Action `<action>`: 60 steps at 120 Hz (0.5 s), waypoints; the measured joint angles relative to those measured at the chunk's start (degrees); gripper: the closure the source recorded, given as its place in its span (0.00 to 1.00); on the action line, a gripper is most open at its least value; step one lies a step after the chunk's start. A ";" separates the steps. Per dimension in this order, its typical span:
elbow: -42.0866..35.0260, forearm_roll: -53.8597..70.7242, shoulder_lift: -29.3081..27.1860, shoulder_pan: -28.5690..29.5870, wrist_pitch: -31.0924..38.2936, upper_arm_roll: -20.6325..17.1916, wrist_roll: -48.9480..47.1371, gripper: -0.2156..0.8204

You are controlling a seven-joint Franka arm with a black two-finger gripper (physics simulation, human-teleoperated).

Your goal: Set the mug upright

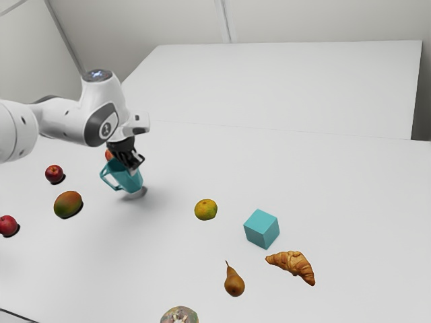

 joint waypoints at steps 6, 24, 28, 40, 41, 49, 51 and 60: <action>-0.35 -0.04 0.23 0.07 0.29 0.00 -2.06 0.97; -0.56 -0.28 1.07 0.07 0.73 -0.01 -7.20 0.78; -0.57 -0.31 1.11 0.05 0.72 -0.01 -8.22 0.71; -0.57 -0.38 1.12 -0.01 0.55 -0.01 -10.99 0.52; -0.56 -0.38 1.11 0.00 0.51 -0.01 -11.20 0.51; -0.34 -0.39 0.89 0.04 0.22 -0.01 -12.78 0.43; -0.19 -0.39 0.53 0.03 0.06 -0.02 -13.13 0.41; 3.20 -0.46 -1.87 -0.20 -2.85 -0.18 -14.59 0.35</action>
